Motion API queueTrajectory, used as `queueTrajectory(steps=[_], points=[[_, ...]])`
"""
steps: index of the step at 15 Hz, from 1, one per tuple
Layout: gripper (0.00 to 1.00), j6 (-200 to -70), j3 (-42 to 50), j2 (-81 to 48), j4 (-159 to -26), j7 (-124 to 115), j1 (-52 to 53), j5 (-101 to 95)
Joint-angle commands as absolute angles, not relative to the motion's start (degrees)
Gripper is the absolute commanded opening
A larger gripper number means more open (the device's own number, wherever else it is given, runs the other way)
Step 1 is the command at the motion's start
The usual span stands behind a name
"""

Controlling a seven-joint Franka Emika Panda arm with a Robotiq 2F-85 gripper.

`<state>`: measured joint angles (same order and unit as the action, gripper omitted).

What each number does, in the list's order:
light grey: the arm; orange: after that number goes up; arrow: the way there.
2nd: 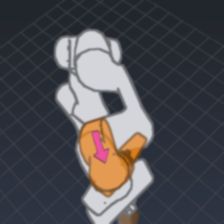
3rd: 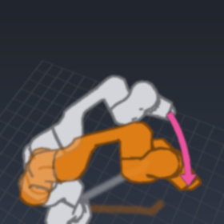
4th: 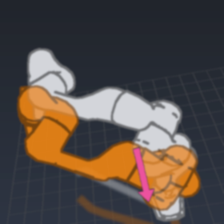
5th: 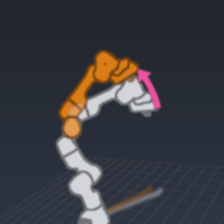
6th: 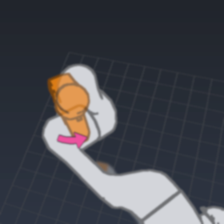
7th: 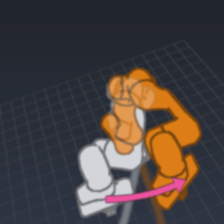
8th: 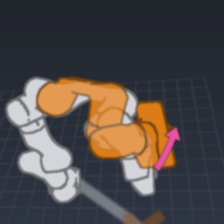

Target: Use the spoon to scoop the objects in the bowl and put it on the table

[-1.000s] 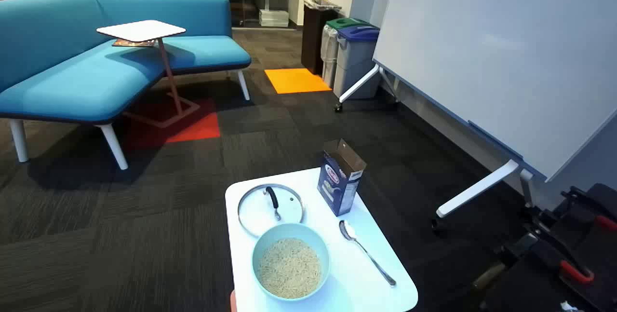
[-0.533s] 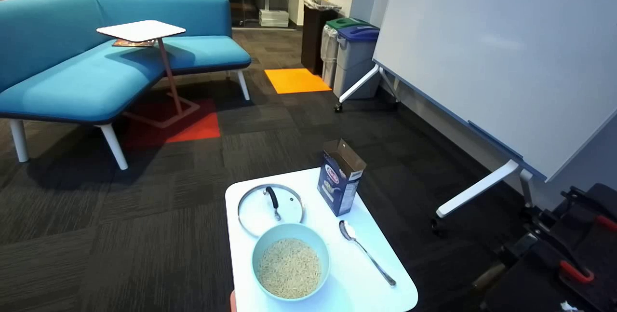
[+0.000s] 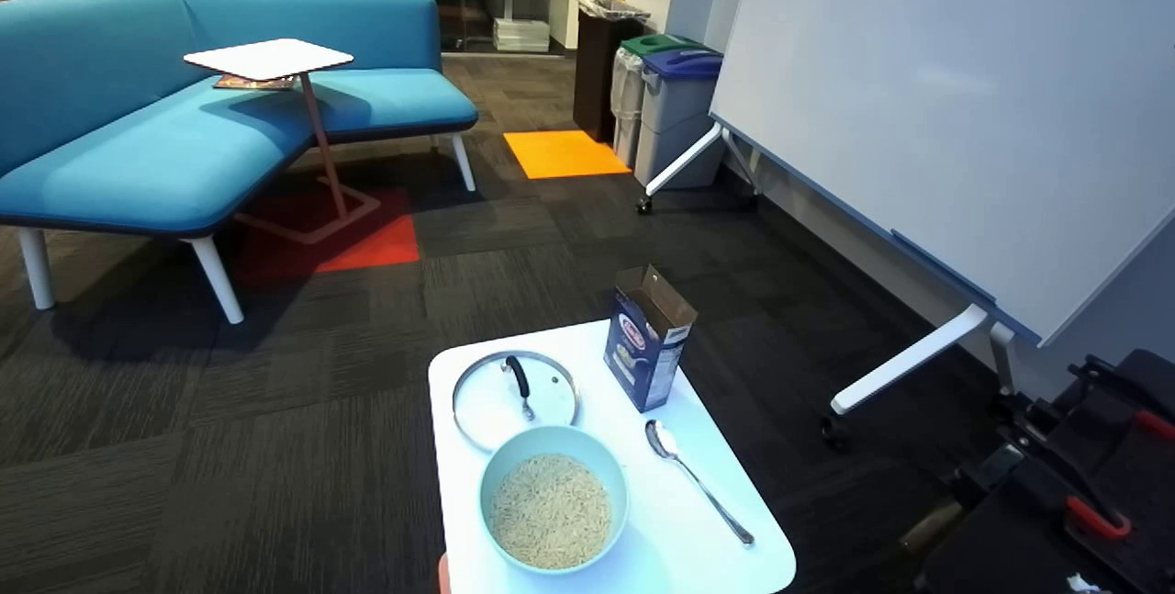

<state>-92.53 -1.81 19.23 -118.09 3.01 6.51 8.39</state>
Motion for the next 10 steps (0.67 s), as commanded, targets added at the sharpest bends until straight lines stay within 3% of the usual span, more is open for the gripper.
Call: queueTrajectory(steps=[1, 6, 10], points=[[1.0, -100.1, -6.2, 14.3, -118.8, -0.3, 7.6, 9.3], [1.0, -113.8, -12.0, 5.9, -120.9, -6.1, 10.3, 7.9], [1.0, -112.7, -12.2, 3.8, -120.8, -5.9, 11.2, 8.3]])
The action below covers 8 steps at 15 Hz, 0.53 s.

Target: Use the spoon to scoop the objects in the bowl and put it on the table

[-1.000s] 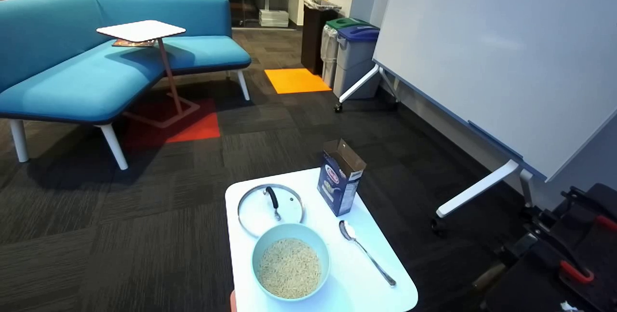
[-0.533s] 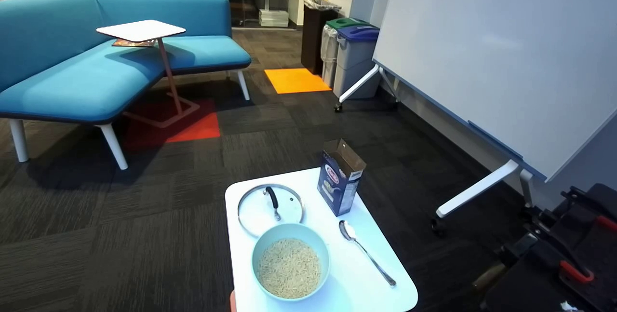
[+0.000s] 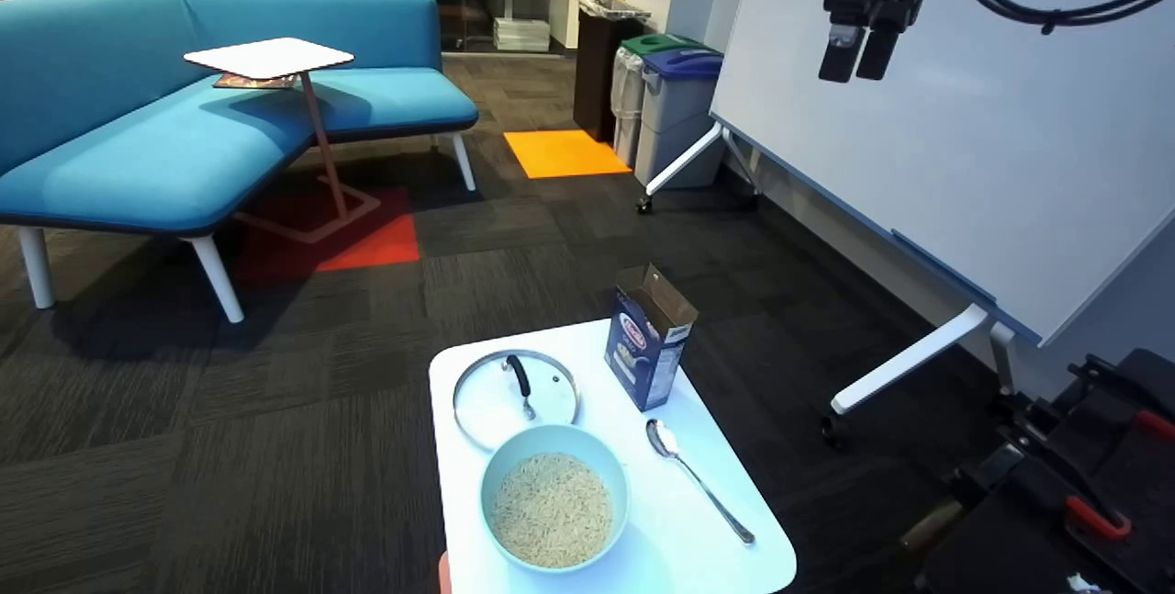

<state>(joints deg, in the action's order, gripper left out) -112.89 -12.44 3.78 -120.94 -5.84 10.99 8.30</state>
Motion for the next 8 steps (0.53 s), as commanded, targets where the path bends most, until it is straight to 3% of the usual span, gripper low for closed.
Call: queueTrajectory(steps=[1, 8], points=[[1.0, -112.7, -12.2, 3.4, -120.8, -5.9, 11.2, 8.3], [1.0, -118.7, -13.1, 4.1, -128.6, -4.7, 12.3, 9.9]])
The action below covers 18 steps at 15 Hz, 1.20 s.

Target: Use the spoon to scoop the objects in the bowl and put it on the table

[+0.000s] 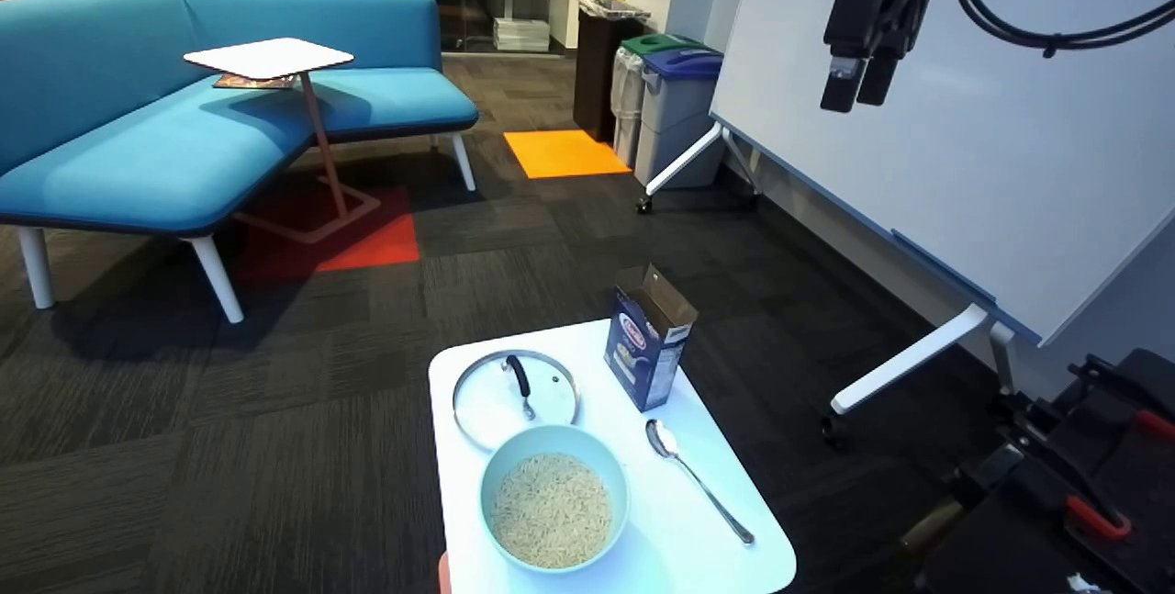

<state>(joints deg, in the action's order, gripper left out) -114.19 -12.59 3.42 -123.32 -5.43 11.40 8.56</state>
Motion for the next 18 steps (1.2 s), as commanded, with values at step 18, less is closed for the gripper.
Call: queueTrajectory(steps=[18], points=[[1.0, -151.7, -17.3, -17.5, -141.9, -3.8, 14.2, 19.6]])
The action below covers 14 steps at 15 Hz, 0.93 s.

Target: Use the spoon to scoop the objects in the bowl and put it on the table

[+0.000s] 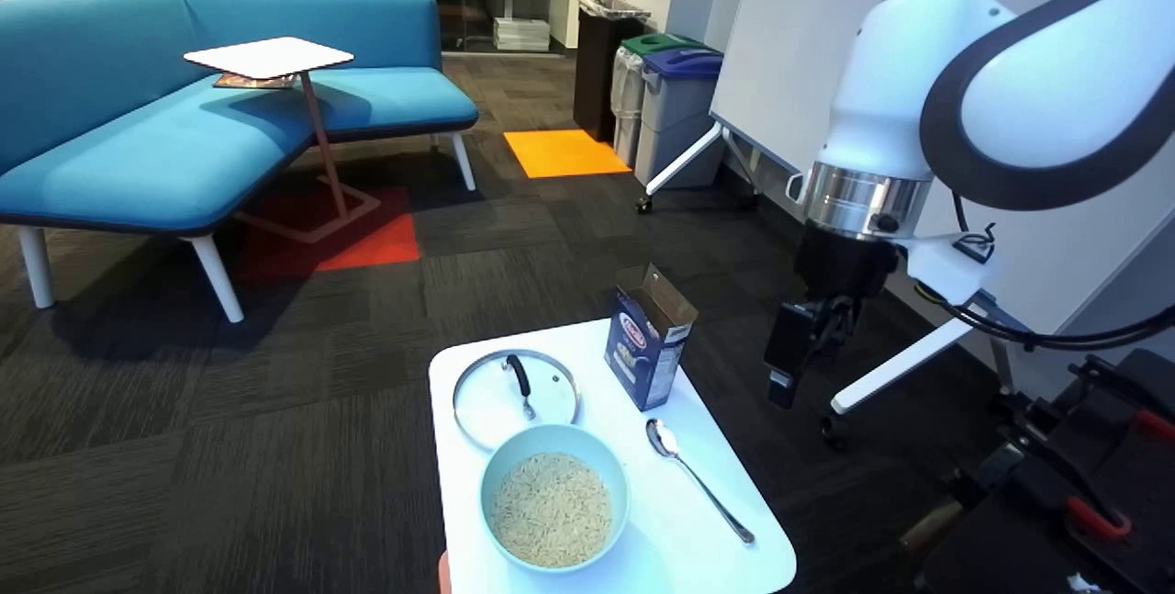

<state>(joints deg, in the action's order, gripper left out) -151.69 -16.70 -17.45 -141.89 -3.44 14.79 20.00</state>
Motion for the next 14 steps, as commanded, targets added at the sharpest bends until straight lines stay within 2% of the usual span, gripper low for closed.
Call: queueTrajectory(steps=[1, 6, 14], points=[[1.0, -151.7, -17.3, -17.8, -141.8, -3.8, 14.1, 19.5], [1.0, -153.2, -16.2, -19.3, -141.7, -7.9, 16.2, 17.4], [1.0, -166.6, -11.9, -27.9, -141.4, -22.1, 26.4, 9.2]])
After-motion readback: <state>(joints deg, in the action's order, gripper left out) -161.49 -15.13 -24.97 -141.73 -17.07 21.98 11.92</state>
